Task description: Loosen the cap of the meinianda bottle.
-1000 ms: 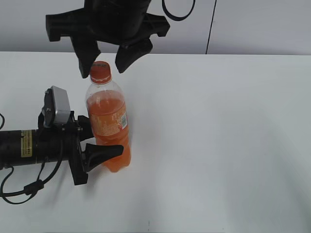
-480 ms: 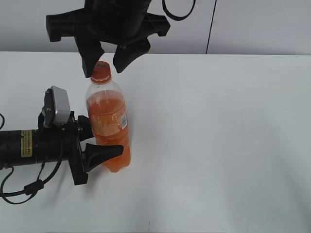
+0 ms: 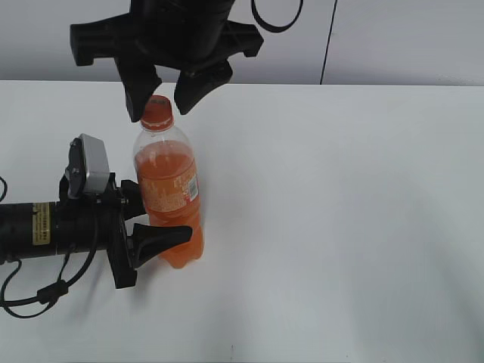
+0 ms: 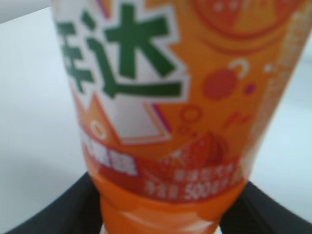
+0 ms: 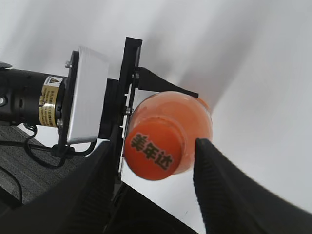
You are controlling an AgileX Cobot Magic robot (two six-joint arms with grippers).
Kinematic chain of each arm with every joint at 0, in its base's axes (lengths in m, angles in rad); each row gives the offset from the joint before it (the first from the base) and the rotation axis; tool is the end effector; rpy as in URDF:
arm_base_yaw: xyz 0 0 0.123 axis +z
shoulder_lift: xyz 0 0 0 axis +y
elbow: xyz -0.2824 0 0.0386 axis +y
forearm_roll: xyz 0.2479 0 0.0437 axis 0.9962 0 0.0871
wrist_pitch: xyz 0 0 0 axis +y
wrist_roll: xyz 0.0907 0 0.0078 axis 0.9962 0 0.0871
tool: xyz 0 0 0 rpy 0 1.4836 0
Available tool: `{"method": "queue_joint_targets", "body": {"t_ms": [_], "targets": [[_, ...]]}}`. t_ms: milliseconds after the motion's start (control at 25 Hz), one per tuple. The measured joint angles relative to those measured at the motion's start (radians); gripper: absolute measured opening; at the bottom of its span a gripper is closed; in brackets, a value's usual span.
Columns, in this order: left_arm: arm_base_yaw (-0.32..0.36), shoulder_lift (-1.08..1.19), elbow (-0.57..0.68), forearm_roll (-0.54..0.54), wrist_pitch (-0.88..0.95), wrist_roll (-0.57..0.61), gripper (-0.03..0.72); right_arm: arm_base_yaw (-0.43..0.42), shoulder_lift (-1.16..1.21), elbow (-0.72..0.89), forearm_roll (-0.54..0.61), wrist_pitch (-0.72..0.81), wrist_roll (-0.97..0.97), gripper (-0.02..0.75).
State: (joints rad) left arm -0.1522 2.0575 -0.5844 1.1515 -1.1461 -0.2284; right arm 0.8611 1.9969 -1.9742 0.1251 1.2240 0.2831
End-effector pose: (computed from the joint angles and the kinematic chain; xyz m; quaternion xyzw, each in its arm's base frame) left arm 0.2593 -0.1164 0.0813 0.4573 0.6777 -0.3451 0.4609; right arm 0.2766 0.3384 0.3194 -0.2700 0.9390 0.1624 0.1378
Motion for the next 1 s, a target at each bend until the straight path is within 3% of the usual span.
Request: {"method": "queue_joint_targets", "body": {"t_ms": [360,600,760,1000], "targets": [[0.0,0.0,0.0,0.0,0.0,0.0,0.401,0.0,0.0,0.0,0.002,0.0,-0.016,0.389],[0.0,0.0,0.0,0.0,0.0,0.0,0.401,0.0,0.001,0.0,0.003,0.0,-0.018,0.272],[0.0,0.0,0.0,0.0,0.0,0.0,0.401,0.0,0.001,0.0,0.002,0.0,-0.038,0.267],[0.0,0.0,0.0,0.0,0.0,0.0,0.401,0.0,0.001,0.0,0.001,0.0,-0.351,0.267]]}}
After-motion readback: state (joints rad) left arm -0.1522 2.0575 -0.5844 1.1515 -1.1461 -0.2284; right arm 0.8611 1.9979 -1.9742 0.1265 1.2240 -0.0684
